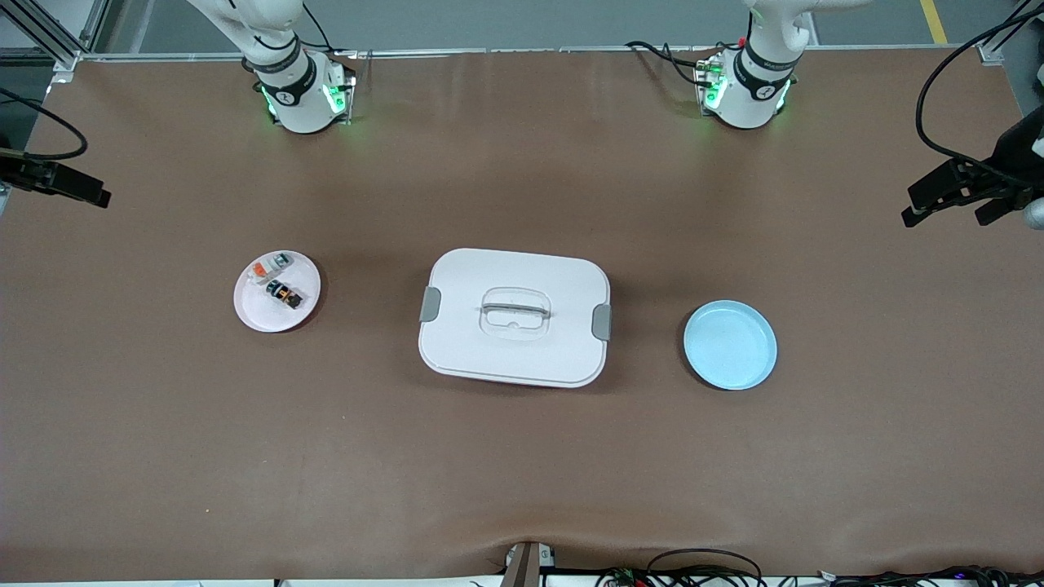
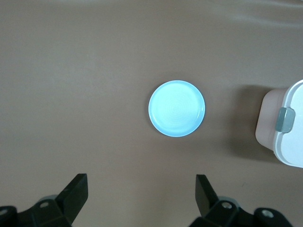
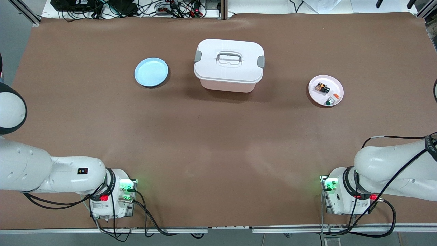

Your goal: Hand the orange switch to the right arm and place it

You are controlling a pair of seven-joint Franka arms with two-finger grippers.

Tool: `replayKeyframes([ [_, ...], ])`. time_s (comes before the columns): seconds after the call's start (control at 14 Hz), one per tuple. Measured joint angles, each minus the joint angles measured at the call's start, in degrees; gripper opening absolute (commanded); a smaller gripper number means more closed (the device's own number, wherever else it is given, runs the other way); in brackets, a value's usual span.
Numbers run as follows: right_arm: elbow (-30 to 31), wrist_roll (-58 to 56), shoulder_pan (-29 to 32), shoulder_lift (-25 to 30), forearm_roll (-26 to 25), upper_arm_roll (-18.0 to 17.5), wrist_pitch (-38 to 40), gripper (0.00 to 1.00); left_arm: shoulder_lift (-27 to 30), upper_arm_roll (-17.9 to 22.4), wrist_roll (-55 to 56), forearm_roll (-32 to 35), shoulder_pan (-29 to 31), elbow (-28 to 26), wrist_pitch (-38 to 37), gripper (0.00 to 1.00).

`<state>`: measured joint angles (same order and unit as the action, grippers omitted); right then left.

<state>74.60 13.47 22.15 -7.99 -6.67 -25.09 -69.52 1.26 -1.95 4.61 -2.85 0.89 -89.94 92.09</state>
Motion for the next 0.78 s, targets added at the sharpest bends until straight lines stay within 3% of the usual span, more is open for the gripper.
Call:
replayKeyframes([
  [0.36,-1.5,-1.2,0.1,0.0,0.1,0.8,1.7,1.0,-0.2,0.0,0.9,0.0,0.0,0.0,-0.1,1.0],
  [0.57,-2.1,-15.1,1.2,0.0,1.9,1.0,3.7,1.0,-0.3,0.0,0.9,0.0,0.0,0.0,-0.1,1.0],
  [0.78,-2.1,-21.2,6.7,0.0,6.4,1.9,4.2,1.0,-0.4,0.0,0.9,0.0,0.0,0.0,-0.1,1.0],
])
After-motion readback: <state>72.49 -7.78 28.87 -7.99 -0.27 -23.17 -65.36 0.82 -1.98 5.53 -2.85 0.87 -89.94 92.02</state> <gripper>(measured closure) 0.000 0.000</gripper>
